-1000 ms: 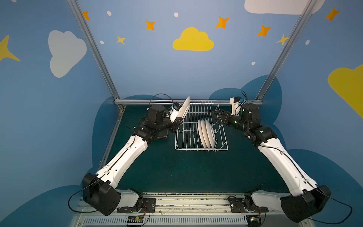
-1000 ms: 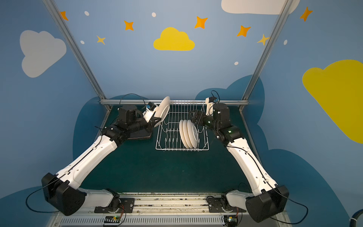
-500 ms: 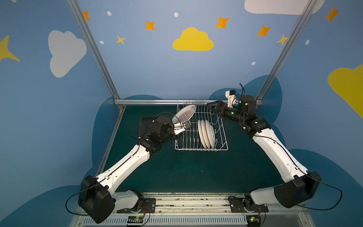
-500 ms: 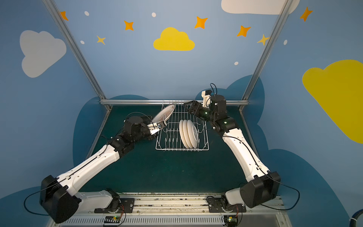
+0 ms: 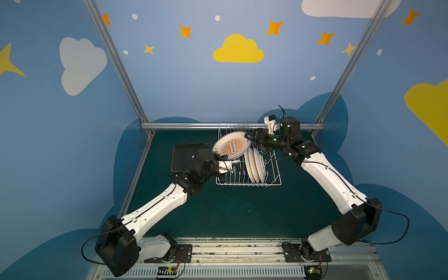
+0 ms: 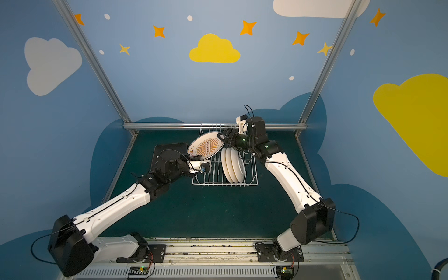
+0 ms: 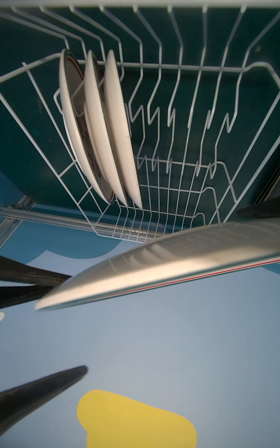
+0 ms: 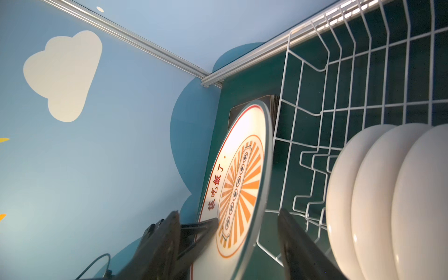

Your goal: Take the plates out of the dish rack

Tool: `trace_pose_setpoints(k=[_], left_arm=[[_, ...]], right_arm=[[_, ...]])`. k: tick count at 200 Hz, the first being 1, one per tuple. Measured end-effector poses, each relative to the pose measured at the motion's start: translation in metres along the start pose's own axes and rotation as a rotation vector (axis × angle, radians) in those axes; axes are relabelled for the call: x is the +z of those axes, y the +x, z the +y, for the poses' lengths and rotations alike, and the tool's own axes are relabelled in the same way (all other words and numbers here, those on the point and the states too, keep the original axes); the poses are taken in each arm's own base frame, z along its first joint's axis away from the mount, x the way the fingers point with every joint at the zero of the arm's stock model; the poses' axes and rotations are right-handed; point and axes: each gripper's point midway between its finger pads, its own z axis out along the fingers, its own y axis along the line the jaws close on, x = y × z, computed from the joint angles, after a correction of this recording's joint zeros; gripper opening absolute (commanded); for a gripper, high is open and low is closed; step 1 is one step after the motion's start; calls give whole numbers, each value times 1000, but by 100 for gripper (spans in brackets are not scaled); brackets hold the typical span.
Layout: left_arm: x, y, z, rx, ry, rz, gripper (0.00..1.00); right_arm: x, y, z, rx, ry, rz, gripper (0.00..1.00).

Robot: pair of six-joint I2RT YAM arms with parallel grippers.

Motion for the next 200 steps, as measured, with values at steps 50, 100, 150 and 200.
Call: trace_pose_setpoints(k=[50, 100, 150, 200], left_arm=[[1, 0, -1, 76, -18, 4, 5], [3, 0, -8, 152, -11, 10, 7], [7, 2, -8, 157, -26, 22, 60], [5, 1, 5, 51, -83, 27, 99]], right_arm=[[19, 23, -20, 52, 107, 94, 33], [21, 31, -32, 123, 171, 118, 10], [27, 31, -34, 171, 164, 122, 0], [34, 32, -59, 229, 140, 103, 0]])
